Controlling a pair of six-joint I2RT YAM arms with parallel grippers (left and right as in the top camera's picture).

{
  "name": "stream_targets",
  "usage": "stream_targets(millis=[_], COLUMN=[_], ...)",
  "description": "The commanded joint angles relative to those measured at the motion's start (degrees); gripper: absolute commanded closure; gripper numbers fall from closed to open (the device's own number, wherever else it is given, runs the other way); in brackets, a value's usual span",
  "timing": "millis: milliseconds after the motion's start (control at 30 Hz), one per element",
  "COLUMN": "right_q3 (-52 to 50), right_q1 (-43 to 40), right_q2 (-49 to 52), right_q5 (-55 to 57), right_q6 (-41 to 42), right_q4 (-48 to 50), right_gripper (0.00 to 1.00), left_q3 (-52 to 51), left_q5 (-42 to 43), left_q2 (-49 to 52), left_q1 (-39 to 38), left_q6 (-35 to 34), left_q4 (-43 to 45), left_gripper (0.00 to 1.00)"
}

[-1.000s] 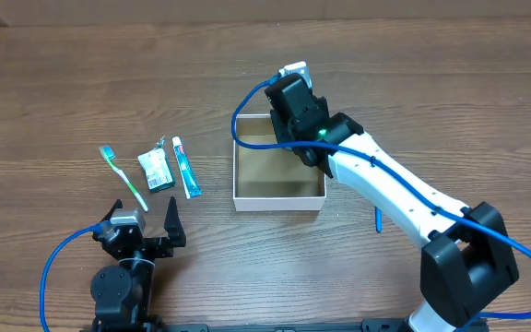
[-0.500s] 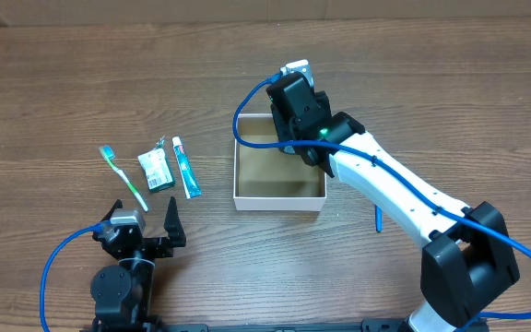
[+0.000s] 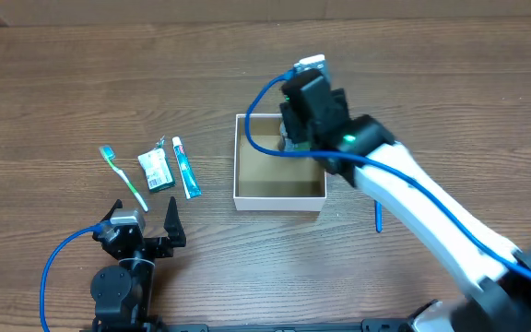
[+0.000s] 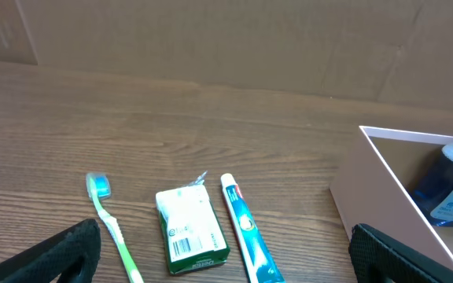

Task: Pack container
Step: 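Carry the soap bottle into the box and release it, then move the right gripper down to grasp the blue razor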

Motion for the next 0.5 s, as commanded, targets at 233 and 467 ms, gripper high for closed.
stream_targets(millis=[233,467], right_q3=[3.0,-5.2], right_q1=[-15.1,-22.1], right_q2=[-20.0,-19.7], right_q5=[-3.2,-5.7], right_q6=[5.8,5.7], right_q4=[-22.7,-22.6], right_gripper=[0.3,0.27], left_q3=[-0.2,-0.2], left_q5=[-0.3,-0.3], left_q2=[-0.4,-0.4], left_q1=[0.3,0.3], left_q6=[-0.6,-0.6], left_q4=[0.0,0.0], left_gripper=[0.0,0.0])
